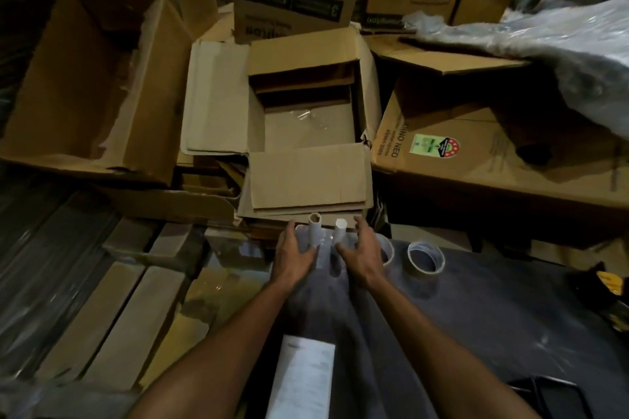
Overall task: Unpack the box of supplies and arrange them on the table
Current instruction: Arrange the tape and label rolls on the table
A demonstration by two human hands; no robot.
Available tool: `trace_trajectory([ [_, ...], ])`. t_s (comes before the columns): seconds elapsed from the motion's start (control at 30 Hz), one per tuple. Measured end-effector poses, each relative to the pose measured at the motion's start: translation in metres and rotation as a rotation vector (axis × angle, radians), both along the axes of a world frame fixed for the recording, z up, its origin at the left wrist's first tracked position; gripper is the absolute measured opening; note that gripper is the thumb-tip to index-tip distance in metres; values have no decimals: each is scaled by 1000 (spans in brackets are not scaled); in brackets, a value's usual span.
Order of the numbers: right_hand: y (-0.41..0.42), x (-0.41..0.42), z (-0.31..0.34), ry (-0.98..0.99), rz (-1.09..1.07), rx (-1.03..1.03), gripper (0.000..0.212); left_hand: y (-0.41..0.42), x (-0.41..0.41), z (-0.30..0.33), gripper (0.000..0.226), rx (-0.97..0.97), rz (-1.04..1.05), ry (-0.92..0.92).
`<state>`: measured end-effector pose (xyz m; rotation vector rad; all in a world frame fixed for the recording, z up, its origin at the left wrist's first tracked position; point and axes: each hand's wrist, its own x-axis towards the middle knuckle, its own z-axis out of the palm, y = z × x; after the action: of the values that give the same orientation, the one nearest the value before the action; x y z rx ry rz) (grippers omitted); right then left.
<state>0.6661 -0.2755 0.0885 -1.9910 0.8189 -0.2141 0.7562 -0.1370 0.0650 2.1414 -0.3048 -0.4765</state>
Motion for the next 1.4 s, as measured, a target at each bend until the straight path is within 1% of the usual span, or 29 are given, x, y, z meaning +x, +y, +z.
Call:
trace_trajectory([
  [0.03, -3, 8, -3, 8, 1, -16, 74, -6, 9, -2, 81, 18, -9, -4],
  [0.1, -9, 23, -9, 36, 13, -73, 66, -18, 25, -7, 79, 26, -48, -9],
  [0.2, -14, 33, -17, 100, 28, -152, 40, -31, 38, -16, 59, 42, -134, -54],
  [0.23, -14, 33, -19, 112, 34, -167, 34, -32, 40, -18, 51, 51, -176, -74],
  [0.3, -11, 30, -19, 127, 43, -197, 27, -32, 41, -24, 39, 58, -231, -92],
  [0.37, -5, 22, -19, 84, 41, -166, 26, -27, 31, -24, 35, 48, -263, -111],
  [0.43, 1, 9, -15, 18, 27, -121, 26, -20, 13, -18, 37, 25, -291, -115],
  [0.53, 6, -25, -11, -77, 34, -114, 22, -6, -22, -10, 40, -27, -320, -150],
  [0.6, 7, -58, -14, -126, 75, -134, 21, 4, -51, -4, 43, -8, -365, -197],
  [0.63, 7, -81, -14, -129, 84, -134, 22, 9, -70, -2, 43, -15, -381, -198],
  [0.73, 8, -148, -26, -67, 62, -88, 26, 24, -126, -6, 39, -104, -415, -99],
  [0.8, 12, -196, -34, -14, 71, -66, 31, 35, -168, -10, 36, -100, -462, -50],
  [0.83, 16, -218, -36, -1, 81, -69, 31, 40, -184, -12, 36, -76, -476, -34],
  [0.9, 25, -254, -36, 3, 93, -55, 22, 48, -213, -17, 40, -12, -499, 16],
  [0.97, 32, -280, -34, -14, 106, -38, 16, 53, -233, -19, 45, 36, -529, 11],
  [1.07, 42, -302, -35, -44, 143, -47, 15, 55, -255, -15, 42, 44, -511, -19],
  [1.2, 49, -313, -34, -83, 166, -73, 19, 54, -276, -6, 35, 63, -508, -19],
  [1.3, 51, -319, -34, -63, 194, -109, 19, 59, -287, -9, 35, 47, -459, 60],
  [1.4, 53, -323, -34, -52, 199, -130, 18, 62, -293, -11, 25, 40, -421, 84],
])
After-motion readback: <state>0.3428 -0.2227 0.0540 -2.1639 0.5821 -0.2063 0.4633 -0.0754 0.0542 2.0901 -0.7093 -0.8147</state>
